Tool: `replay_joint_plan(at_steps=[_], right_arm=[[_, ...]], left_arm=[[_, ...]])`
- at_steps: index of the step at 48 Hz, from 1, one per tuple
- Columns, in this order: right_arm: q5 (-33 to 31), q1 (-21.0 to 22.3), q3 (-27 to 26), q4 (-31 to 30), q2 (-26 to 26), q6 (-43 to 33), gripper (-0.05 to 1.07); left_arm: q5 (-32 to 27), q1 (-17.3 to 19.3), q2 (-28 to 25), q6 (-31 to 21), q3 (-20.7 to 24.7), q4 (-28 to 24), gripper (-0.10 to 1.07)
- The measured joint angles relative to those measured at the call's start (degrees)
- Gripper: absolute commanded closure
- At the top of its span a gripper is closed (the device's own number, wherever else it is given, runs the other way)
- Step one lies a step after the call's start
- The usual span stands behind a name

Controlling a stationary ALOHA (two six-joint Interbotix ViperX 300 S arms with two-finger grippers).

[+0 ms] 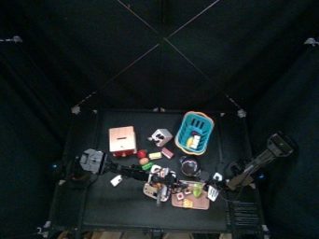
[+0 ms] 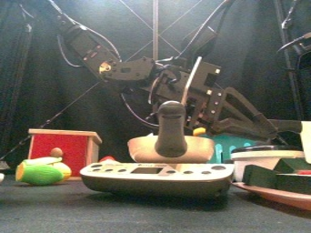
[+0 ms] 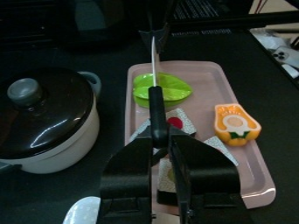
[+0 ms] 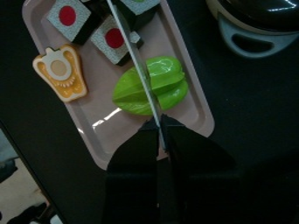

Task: Cut starfruit

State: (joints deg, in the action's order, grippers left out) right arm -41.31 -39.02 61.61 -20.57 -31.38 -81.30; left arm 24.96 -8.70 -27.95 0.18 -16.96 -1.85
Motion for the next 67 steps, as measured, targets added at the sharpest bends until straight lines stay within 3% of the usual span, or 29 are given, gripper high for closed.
replay_joint_plan(at_steps=[15,67], right_arm=[[0.0,-0.09,-0.09,-0.26,-0.35,0.09,0.61],[1.14,0.0,0.7,-0.35,0.26,0.09,0.61]], left_arm=[[-1.05,1.32,2.02,-0.26,-0.44,-5.89,0.55],[-0.79,1.49,1.23,-1.76,-0.44,-5.71,0.55]])
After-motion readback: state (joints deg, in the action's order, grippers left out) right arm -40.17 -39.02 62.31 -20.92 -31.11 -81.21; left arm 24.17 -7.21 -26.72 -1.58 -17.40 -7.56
